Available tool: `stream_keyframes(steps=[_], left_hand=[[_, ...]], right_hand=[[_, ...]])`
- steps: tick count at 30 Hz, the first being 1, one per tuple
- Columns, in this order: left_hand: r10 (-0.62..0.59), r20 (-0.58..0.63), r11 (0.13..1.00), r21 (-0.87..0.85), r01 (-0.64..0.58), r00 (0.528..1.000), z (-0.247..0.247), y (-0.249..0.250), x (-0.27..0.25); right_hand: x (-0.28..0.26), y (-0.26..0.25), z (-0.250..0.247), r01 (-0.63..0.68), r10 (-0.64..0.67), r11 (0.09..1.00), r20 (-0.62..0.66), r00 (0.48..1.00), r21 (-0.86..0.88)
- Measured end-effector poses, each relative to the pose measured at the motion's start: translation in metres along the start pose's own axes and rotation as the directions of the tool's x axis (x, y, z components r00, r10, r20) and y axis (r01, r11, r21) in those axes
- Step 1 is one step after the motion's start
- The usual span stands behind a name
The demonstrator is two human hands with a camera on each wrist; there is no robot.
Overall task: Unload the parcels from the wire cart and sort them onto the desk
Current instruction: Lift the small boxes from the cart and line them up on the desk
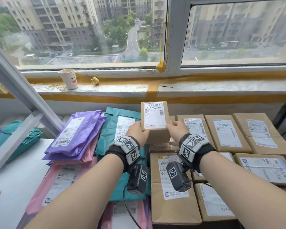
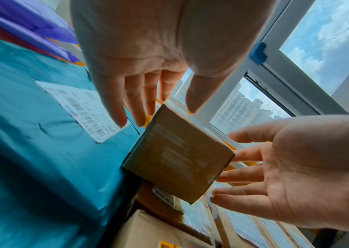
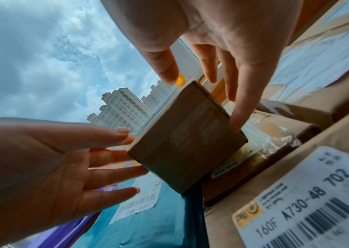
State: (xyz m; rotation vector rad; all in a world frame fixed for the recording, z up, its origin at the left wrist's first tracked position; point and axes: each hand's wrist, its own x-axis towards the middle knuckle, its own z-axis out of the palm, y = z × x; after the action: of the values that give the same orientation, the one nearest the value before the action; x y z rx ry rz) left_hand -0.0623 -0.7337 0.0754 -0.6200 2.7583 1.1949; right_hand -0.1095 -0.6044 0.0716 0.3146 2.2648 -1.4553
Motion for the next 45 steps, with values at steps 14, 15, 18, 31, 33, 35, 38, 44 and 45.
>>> stream_keyframes(steps=[14, 15, 18, 31, 33, 35, 38, 44, 45], left_hand=[[0.216, 0.043, 0.939, 0.266, -0.219, 0.976, 0.004, 0.026, -0.073], [0.242, 0.061, 0.928, 0.275, -0.25, 0.968, 0.008, 0.032, -0.08], [0.312, 0.132, 0.9, 0.276, -0.337, 0.941, 0.02, 0.051, -0.096], [0.489, 0.347, 0.777, 0.244, -0.58, 0.8, 0.132, 0.173, -0.162], [0.495, 0.378, 0.775, 0.215, -0.595, 0.782, 0.161, 0.194, -0.178], [0.489, 0.417, 0.776, 0.193, -0.6, 0.766, 0.191, 0.215, -0.194], [0.485, 0.444, 0.777, 0.177, -0.605, 0.753, 0.236, 0.243, -0.211], [0.49, 0.54, 0.761, 0.118, -0.638, 0.684, 0.318, 0.294, -0.24], [0.482, 0.563, 0.762, 0.109, -0.638, 0.672, 0.33, 0.302, -0.244]], right_hand=[[-0.084, 0.031, -0.038, 0.053, -0.042, 0.997, -0.169, 0.985, 0.062], [-0.089, 0.036, -0.046, 0.051, -0.037, 0.996, -0.185, 0.982, 0.07], [-0.108, 0.046, -0.073, 0.056, -0.034, 0.996, -0.267, 0.963, 0.075], [-0.141, 0.145, -0.233, 0.046, 0.081, 0.963, -0.447, 0.891, 0.265], [-0.144, 0.172, -0.269, 0.014, 0.12, 0.959, -0.454, 0.883, 0.282], [-0.15, 0.2, -0.307, -0.028, 0.181, 0.943, -0.44, 0.879, 0.331], [-0.164, 0.234, -0.357, -0.077, 0.241, 0.936, -0.47, 0.849, 0.342], [-0.182, 0.303, -0.437, -0.128, 0.304, 0.935, -0.563, 0.769, 0.331], [-0.184, 0.314, -0.447, -0.136, 0.322, 0.928, -0.566, 0.759, 0.346]])
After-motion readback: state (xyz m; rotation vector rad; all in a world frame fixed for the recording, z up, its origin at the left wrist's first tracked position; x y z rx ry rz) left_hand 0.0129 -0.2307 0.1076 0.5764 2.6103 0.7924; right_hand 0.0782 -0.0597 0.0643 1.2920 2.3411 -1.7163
